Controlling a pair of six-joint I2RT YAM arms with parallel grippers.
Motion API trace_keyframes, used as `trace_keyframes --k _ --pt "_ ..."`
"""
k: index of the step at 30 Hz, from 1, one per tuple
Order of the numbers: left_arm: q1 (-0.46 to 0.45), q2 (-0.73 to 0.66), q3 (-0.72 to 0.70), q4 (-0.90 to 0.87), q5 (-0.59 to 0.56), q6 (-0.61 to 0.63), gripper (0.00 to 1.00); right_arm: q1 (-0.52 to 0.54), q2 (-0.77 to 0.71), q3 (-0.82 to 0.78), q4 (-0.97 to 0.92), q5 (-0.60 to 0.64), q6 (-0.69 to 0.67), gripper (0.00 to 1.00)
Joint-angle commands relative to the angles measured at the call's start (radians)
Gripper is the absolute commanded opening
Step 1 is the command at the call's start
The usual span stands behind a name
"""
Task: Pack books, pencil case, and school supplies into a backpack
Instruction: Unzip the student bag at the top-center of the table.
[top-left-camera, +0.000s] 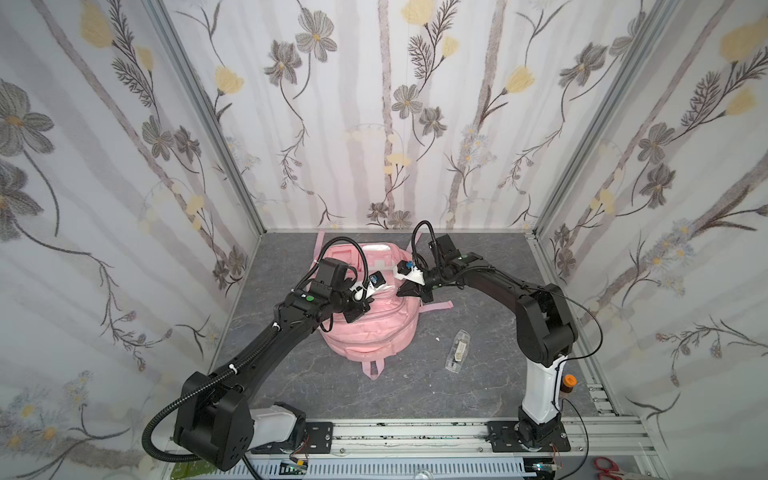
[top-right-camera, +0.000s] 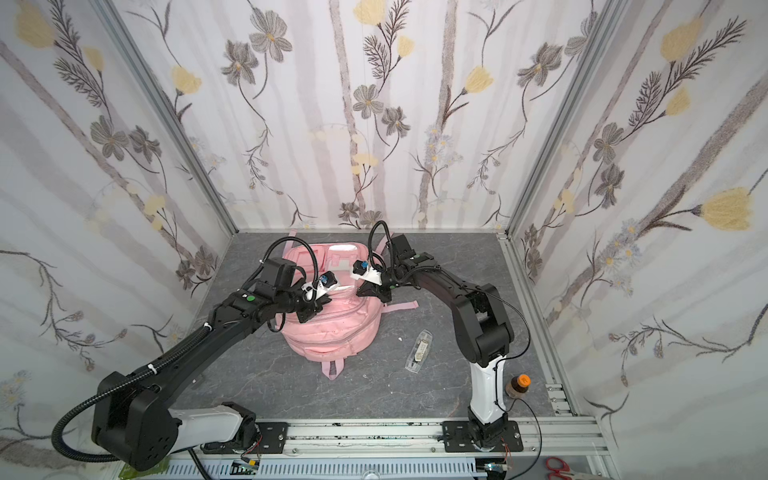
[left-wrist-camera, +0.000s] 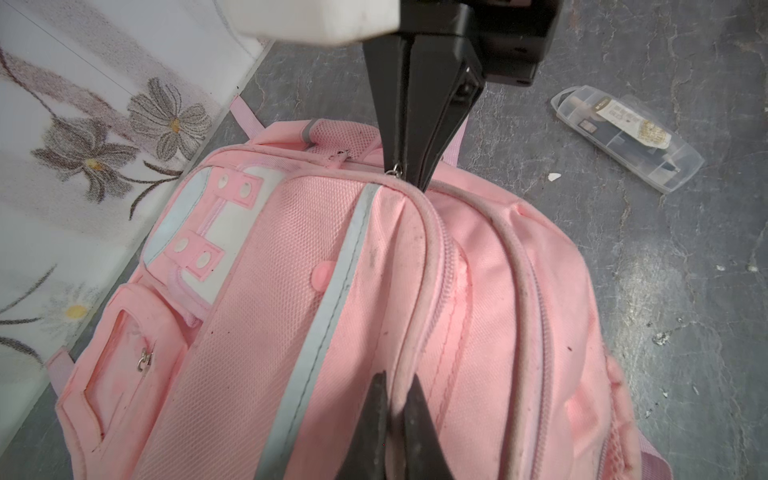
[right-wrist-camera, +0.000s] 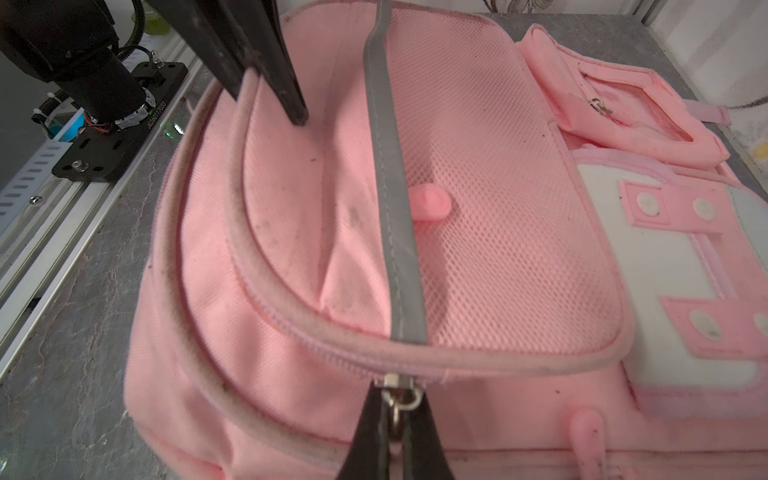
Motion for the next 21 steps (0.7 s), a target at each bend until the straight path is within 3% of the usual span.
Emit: trace_keyframes --k 1,6,10,14,21 --pt "0.003 0.010 0.007 0.171 -0.056 -0.087 0.00 0.002 -0.020 -0.004 -0.002 0.041 0.131 0.00" --pt "-0.009 0.052 0.058 0.205 -0.155 -0.290 0.00 0.002 -0.053 -0.002 0.035 0.148 0.510 0.00" --pt "-0.070 0.102 0.119 0.191 -0.191 -0.456 0.00 0.003 -0.087 -0.018 -0.019 0.190 0.761 0.00" --pt "-0.173 0.141 0.151 0.196 -0.313 -0.583 0.00 0.005 -0.202 -0.106 -0.020 0.224 0.876 0.00" --pt "-0.273 0.178 0.217 0.113 -0.523 -0.810 0.00 0.008 -0.316 -0.122 -0.150 0.271 0.976 0.00"
